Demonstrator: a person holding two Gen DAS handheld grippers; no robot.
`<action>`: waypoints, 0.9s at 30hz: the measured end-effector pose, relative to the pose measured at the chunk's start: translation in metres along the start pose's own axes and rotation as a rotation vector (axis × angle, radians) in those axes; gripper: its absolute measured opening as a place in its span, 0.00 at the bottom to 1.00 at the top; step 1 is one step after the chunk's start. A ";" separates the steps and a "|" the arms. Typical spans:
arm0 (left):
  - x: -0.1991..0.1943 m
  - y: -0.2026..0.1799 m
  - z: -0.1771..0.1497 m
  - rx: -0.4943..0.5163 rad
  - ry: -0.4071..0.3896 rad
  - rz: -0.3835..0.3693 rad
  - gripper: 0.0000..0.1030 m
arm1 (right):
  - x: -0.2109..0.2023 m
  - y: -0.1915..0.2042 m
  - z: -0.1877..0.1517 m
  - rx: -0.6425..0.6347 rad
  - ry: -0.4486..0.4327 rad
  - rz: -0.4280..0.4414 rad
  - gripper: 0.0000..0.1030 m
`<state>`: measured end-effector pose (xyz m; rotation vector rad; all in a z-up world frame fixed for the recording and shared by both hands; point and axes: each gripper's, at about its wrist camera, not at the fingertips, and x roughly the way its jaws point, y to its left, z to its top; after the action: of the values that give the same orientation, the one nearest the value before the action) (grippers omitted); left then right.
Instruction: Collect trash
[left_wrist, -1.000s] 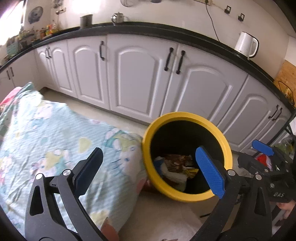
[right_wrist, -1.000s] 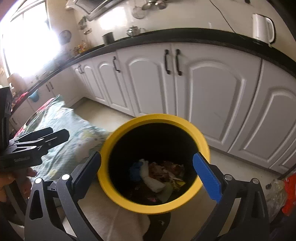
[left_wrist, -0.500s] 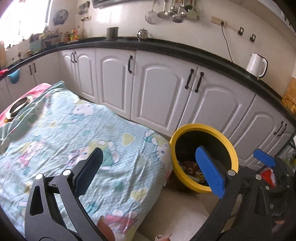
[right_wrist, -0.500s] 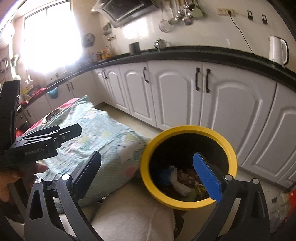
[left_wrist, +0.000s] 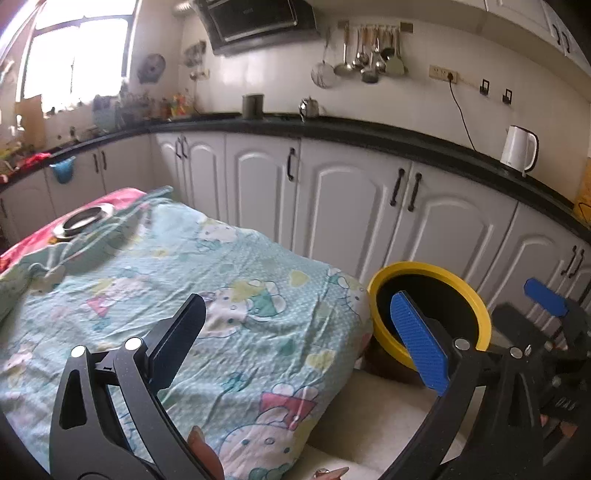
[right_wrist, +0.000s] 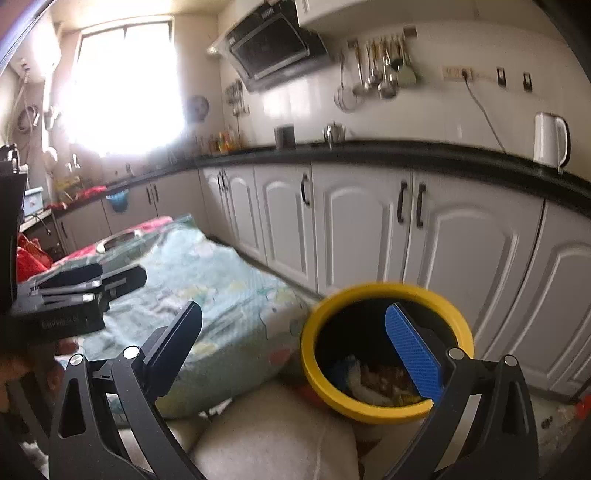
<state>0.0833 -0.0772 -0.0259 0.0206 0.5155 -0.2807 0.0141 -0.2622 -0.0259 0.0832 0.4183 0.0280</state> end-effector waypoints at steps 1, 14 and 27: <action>-0.003 -0.001 -0.002 0.003 -0.008 0.008 0.89 | -0.003 0.002 0.000 -0.007 -0.024 0.005 0.94; -0.033 0.008 -0.036 -0.038 -0.095 0.063 0.90 | -0.009 0.011 -0.008 -0.047 -0.111 0.023 0.94; -0.032 0.016 -0.037 -0.069 -0.097 0.073 0.90 | -0.006 0.011 -0.009 -0.057 -0.110 0.034 0.94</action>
<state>0.0431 -0.0501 -0.0429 -0.0412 0.4268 -0.1910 0.0045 -0.2504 -0.0303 0.0355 0.3058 0.0680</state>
